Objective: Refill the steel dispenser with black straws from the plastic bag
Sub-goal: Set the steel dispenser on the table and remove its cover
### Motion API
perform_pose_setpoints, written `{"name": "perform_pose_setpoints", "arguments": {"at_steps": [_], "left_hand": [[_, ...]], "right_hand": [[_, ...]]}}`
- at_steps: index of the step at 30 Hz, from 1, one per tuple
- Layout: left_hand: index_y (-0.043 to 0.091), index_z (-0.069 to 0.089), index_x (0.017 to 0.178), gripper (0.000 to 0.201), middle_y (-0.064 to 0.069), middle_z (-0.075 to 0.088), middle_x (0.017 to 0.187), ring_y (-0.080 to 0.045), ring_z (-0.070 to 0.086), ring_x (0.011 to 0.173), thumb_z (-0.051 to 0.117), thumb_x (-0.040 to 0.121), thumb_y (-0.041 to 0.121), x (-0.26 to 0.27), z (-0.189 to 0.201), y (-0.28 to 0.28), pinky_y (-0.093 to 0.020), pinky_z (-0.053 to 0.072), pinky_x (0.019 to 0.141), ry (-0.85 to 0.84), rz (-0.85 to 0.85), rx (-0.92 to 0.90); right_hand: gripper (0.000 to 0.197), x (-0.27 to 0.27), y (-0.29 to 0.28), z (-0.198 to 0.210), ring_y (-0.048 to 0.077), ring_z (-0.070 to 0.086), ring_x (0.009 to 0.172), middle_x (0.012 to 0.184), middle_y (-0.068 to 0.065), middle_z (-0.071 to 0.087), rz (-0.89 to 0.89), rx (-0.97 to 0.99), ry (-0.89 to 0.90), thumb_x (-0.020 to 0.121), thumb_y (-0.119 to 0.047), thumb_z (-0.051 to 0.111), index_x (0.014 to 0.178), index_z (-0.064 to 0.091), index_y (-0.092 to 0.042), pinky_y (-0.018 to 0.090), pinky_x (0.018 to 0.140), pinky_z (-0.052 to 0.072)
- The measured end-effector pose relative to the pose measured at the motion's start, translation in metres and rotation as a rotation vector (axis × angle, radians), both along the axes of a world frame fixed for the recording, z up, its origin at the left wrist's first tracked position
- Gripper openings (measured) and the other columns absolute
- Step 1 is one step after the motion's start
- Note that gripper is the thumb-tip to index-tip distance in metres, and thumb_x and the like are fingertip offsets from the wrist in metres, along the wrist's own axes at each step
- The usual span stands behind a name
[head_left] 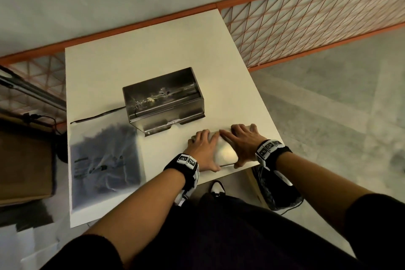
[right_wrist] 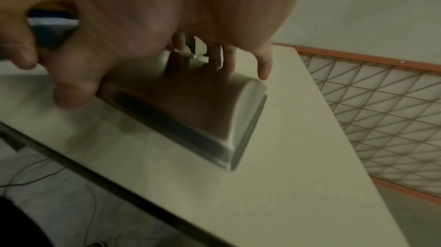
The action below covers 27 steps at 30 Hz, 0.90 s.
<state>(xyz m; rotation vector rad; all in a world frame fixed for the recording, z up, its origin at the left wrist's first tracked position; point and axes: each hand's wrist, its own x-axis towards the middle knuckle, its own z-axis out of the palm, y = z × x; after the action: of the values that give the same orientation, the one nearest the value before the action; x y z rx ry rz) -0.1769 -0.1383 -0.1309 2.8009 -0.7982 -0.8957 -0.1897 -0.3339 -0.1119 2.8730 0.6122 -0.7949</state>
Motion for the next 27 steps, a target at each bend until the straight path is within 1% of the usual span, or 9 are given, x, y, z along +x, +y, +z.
{"name": "perform_pose_setpoints", "arguments": {"at_steps": [4, 9, 14, 17, 22, 27], "left_hand": [[0.026, 0.015, 0.153, 0.130, -0.009, 0.027, 0.147, -0.033, 0.030, 0.136, 0.084, 0.052, 0.069, 0.002, -0.013, -0.030, -0.056, 0.040, 0.107, -0.051, -0.025, 0.014], [0.025, 0.015, 0.153, 0.129, -0.011, 0.028, 0.149, -0.034, 0.031, 0.136, 0.084, 0.054, 0.068, -0.001, -0.024, -0.056, -0.054, 0.042, 0.105, -0.102, -0.026, 0.010], [0.024, 0.014, 0.154, 0.131, -0.012, 0.028, 0.147, -0.034, 0.030, 0.137, 0.087, 0.053, 0.063, -0.007, -0.032, -0.068, -0.056, 0.043, 0.104, -0.102, 0.031, 0.005], [0.024, 0.013, 0.155, 0.133, -0.012, 0.026, 0.148, -0.033, 0.029, 0.137, 0.088, 0.052, 0.061, -0.007, -0.035, -0.070, -0.057, 0.043, 0.103, -0.116, 0.050, 0.022], [0.024, 0.010, 0.157, 0.133, -0.013, 0.022, 0.153, -0.035, 0.024, 0.143, 0.088, 0.055, 0.061, -0.008, -0.041, -0.069, -0.059, 0.040, 0.107, -0.118, 0.048, 0.027], [0.024, 0.009, 0.158, 0.132, -0.014, 0.020, 0.157, -0.035, 0.021, 0.146, 0.087, 0.059, 0.063, -0.009, -0.041, -0.066, -0.062, 0.033, 0.113, -0.111, 0.044, 0.033]], "right_hand": [[0.143, -0.003, -0.018, -0.004, 0.033, 0.037, 0.124, 0.136, 0.012, 0.035, -0.069, -0.026, 0.028, 0.040, -0.076, 0.077, 0.151, -0.001, -0.034, 0.063, 0.096, 0.037], [0.142, -0.003, -0.040, -0.007, 0.031, 0.031, 0.129, 0.138, 0.011, 0.033, -0.099, -0.053, 0.040, 0.041, -0.067, 0.084, 0.150, -0.001, -0.034, 0.067, 0.097, 0.036], [0.142, -0.002, -0.047, -0.014, 0.033, 0.027, 0.133, 0.142, 0.012, 0.029, -0.085, -0.102, 0.037, 0.042, -0.068, 0.082, 0.151, -0.001, -0.033, 0.069, 0.097, 0.035], [0.141, 0.000, -0.046, -0.014, 0.033, 0.027, 0.133, 0.142, 0.013, 0.029, -0.086, -0.100, 0.041, 0.044, -0.068, 0.083, 0.152, 0.000, -0.032, 0.070, 0.098, 0.034], [0.140, 0.002, -0.043, -0.013, 0.033, 0.026, 0.133, 0.143, 0.013, 0.029, -0.089, -0.111, 0.037, 0.045, -0.065, 0.084, 0.152, 0.001, -0.030, 0.070, 0.097, 0.035], [0.140, 0.002, -0.040, -0.014, 0.034, 0.028, 0.133, 0.142, 0.014, 0.031, -0.079, -0.128, 0.032, 0.045, -0.065, 0.084, 0.152, 0.002, -0.030, 0.070, 0.098, 0.034]]}}
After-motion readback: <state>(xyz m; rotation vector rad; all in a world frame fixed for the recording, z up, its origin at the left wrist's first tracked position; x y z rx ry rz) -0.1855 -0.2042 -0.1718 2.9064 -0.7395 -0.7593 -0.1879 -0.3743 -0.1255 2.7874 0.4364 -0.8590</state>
